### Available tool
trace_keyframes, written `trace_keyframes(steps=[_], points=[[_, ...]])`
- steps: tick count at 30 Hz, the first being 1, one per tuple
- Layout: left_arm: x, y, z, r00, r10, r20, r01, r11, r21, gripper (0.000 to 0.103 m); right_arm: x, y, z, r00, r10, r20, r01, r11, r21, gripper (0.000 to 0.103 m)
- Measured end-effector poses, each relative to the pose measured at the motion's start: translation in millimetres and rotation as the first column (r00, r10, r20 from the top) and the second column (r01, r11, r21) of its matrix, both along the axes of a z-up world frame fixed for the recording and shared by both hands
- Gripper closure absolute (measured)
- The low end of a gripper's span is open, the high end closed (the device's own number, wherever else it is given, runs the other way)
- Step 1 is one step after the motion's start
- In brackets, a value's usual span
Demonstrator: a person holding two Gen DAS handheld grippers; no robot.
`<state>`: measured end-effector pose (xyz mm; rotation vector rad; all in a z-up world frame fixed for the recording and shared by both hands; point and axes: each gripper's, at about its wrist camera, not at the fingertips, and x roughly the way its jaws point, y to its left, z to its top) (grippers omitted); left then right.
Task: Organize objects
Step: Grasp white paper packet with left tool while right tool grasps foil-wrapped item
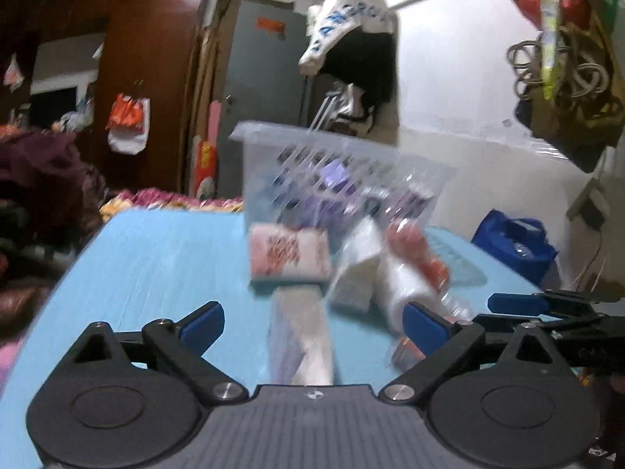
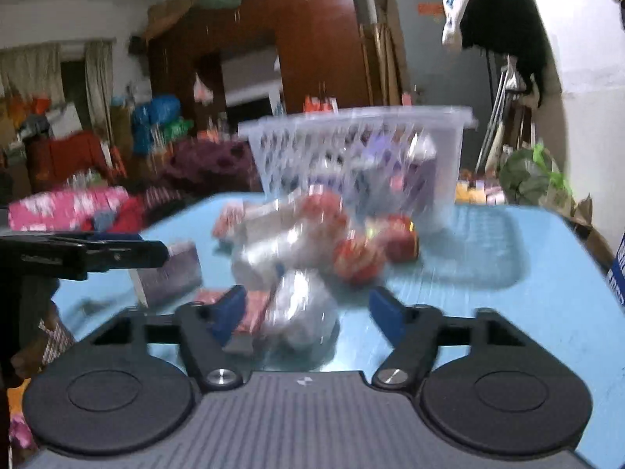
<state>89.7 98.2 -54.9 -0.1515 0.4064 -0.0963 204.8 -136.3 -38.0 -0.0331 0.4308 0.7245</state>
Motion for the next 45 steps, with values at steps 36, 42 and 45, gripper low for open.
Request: trace_keyframes(steps=[36,42,45], points=[[-8.7,-12.4,-13.4,0.999,0.011,0.034,-0.014,0.996,0.086,0.062,-7.0,-23.1,0.2,0.993,-0.113,0.023,0.114,0.993,-0.013,0.048],[-10.8,-9.0,-12.0,0.999,0.013,0.052,-0.016,0.997,0.071,0.063,-7.0,-48.5,5.5,0.989,-0.145,0.015,0.144,0.988,0.050,0.048],[-11.4,-8.0,-11.7,0.998,0.011,0.057,-0.014,0.998,0.067,0.063,-5.2,-55.3,5.9,0.987,-0.157,0.014,0.156,0.985,0.067,0.048]])
